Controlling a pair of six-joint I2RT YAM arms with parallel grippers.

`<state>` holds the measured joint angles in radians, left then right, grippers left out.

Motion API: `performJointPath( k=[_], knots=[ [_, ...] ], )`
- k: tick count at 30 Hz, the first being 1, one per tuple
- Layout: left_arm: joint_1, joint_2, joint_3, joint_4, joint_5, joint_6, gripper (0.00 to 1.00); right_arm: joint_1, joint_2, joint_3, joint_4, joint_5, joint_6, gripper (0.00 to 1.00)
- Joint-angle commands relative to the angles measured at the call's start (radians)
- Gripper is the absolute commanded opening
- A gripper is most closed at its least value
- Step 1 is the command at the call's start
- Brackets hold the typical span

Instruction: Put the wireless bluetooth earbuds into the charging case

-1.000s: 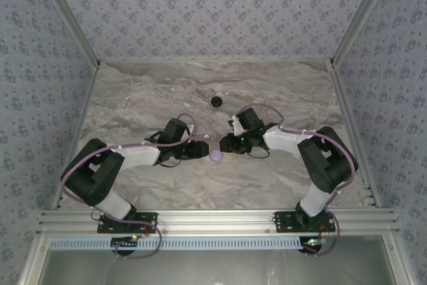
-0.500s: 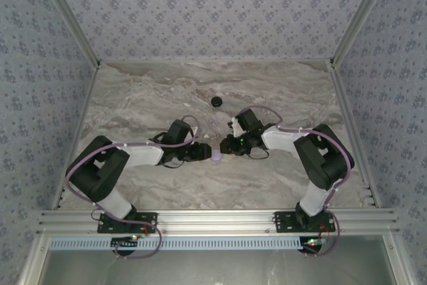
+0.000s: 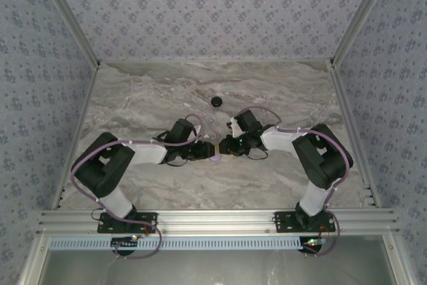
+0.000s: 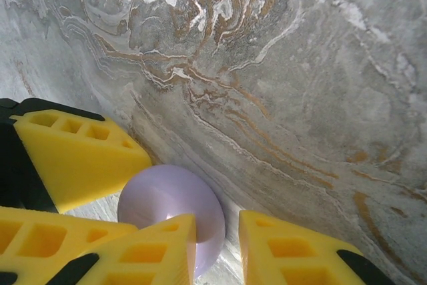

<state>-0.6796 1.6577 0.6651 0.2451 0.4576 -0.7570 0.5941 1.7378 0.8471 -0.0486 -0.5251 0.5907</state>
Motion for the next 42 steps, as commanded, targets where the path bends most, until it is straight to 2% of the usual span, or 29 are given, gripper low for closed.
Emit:
performJointPath(
  k=[1, 21, 26, 31, 38, 42],
  knots=[
    [-0.022, 0.037, 0.008, 0.026, 0.052, -0.03, 0.44, 0.007, 0.028, -0.016, 0.001, -0.012, 0.021, 0.24],
    [-0.023, 0.037, 0.011, 0.034, 0.055, -0.059, 0.29, 0.004, 0.005, -0.019, -0.01, 0.012, 0.026, 0.24],
    [-0.019, 0.037, 0.017, 0.042, 0.054, -0.06, 0.24, -0.019, -0.037, -0.038, -0.013, 0.027, 0.023, 0.24],
    [-0.005, 0.042, 0.023, 0.076, 0.059, -0.058, 0.24, -0.057, -0.083, -0.056, -0.026, 0.023, -0.003, 0.26],
    [0.026, 0.081, 0.074, 0.106, 0.102, -0.033, 0.24, -0.124, -0.142, -0.095, -0.008, -0.066, -0.072, 0.31],
    [0.036, 0.081, 0.131, 0.066, 0.123, 0.005, 0.23, -0.166, -0.189, -0.125, 0.011, -0.13, -0.123, 0.37]
  ],
)
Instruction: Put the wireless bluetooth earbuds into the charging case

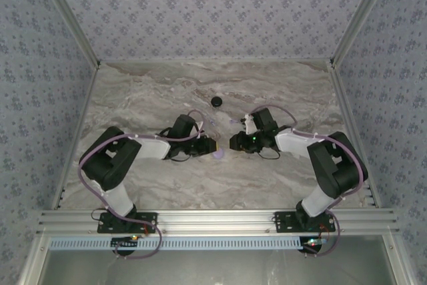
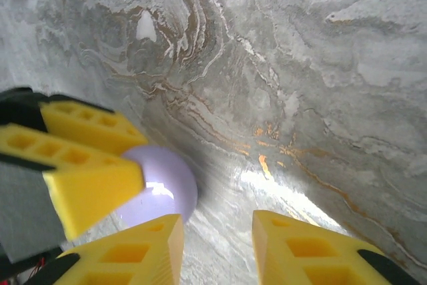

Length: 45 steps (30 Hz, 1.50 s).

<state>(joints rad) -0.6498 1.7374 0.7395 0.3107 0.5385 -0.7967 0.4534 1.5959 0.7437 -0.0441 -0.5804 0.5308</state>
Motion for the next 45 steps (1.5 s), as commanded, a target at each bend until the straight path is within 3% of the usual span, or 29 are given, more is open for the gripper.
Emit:
performJointPath(
  k=[1, 9, 20, 38, 45],
  knots=[
    [0.007, -0.003, 0.072, -0.013, 0.046, 0.057, 0.23, -0.037, -0.061, -0.028, 0.012, -0.092, -0.078, 0.38],
    [0.027, -0.116, 0.166, -0.157, 0.079, 0.203, 0.22, -0.129, -0.178, -0.023, -0.006, -0.256, -0.232, 0.5],
    [0.049, -0.273, 0.236, -0.264, 0.142, 0.366, 0.23, -0.164, -0.218, 0.124, -0.142, -0.472, -0.401, 0.55],
    [0.044, -0.291, 0.283, -0.257, 0.236, 0.379, 0.24, -0.099, -0.106, 0.255, -0.205, -0.507, -0.451, 0.55],
    [0.04, -0.289, 0.286, -0.258, 0.235, 0.381, 0.24, -0.079, -0.075, 0.282, -0.201, -0.551, -0.453, 0.47]
  ],
)
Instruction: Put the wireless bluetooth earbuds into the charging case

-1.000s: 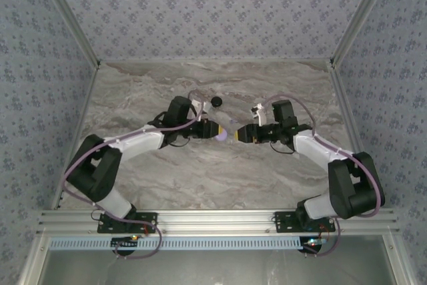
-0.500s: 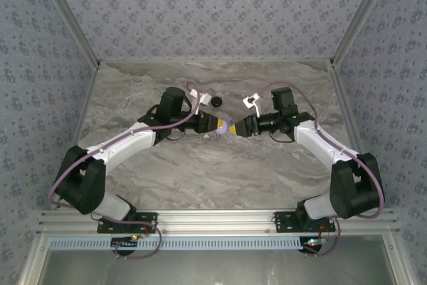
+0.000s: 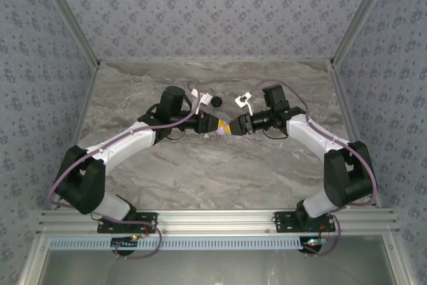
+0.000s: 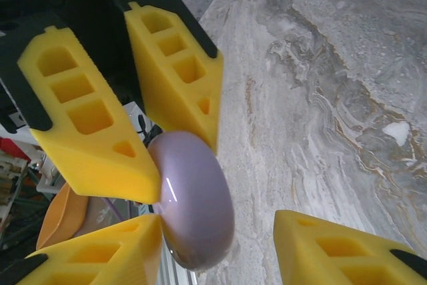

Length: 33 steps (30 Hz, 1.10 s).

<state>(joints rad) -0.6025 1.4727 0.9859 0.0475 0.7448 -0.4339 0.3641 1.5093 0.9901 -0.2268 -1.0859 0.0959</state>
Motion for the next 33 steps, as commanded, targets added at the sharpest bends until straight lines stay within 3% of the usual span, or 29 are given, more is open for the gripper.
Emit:
performJointPath(
  k=[1, 9, 15, 23, 28, 33],
  knots=[
    [-0.007, -0.024, 0.039, 0.006, 0.029, 0.017, 0.24, 0.014, 0.01, 0.038, -0.019, -0.049, -0.018, 0.44],
    [-0.008, -0.021, 0.033, 0.034, 0.026, -0.007, 0.26, 0.013, 0.002, 0.042, -0.008, -0.05, -0.002, 0.26],
    [-0.005, -0.087, 0.004, 0.062, -0.05, -0.054, 0.53, -0.016, -0.045, -0.007, 0.105, -0.021, 0.097, 0.17],
    [0.007, -0.254, -0.133, 0.196, -0.172, -0.186, 0.63, -0.036, -0.164, -0.062, 0.218, 0.046, 0.223, 0.17],
    [0.003, -0.327, -0.236, 0.326, -0.222, -0.273, 0.63, -0.036, -0.235, -0.083, 0.297, 0.102, 0.326, 0.17],
    [-0.024, -0.351, -0.251, 0.379, -0.223, -0.276, 0.61, -0.019, -0.278, -0.09, 0.365, 0.152, 0.412, 0.18]
  ],
)
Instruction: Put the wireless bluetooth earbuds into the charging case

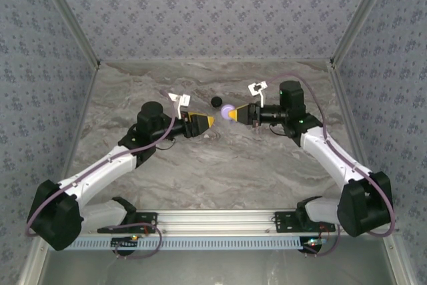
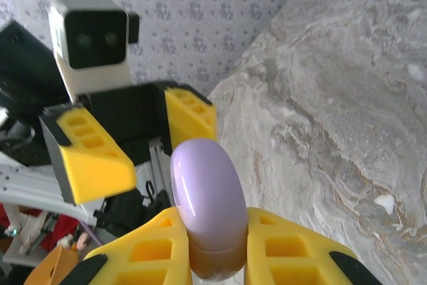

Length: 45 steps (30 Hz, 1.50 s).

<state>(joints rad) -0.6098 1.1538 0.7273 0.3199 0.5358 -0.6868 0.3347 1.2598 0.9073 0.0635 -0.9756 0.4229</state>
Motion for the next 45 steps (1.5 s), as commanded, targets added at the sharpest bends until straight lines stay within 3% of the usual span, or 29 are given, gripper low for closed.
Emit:
performJointPath(
  k=[1, 18, 31, 39, 45],
  knots=[
    [-0.022, -0.033, 0.009, 0.11, -0.018, -0.02, 0.61, 0.017, -0.032, -0.005, 0.081, 0.048, 0.093, 0.18],
    [-0.073, -0.021, 0.014, 0.22, -0.066, -0.02, 0.44, 0.106, -0.048, 0.014, 0.14, 0.112, 0.151, 0.2],
    [-0.086, 0.007, 0.019, 0.246, -0.06, -0.027, 0.36, 0.129, -0.039, 0.021, 0.156, 0.107, 0.157, 0.21],
    [-0.097, 0.03, 0.018, 0.271, -0.061, -0.036, 0.35, 0.145, -0.033, 0.023, 0.16, 0.104, 0.159, 0.21],
    [-0.098, 0.024, 0.014, 0.257, -0.073, -0.033, 0.18, 0.146, -0.04, 0.025, 0.112, 0.121, 0.133, 0.24]
  ],
)
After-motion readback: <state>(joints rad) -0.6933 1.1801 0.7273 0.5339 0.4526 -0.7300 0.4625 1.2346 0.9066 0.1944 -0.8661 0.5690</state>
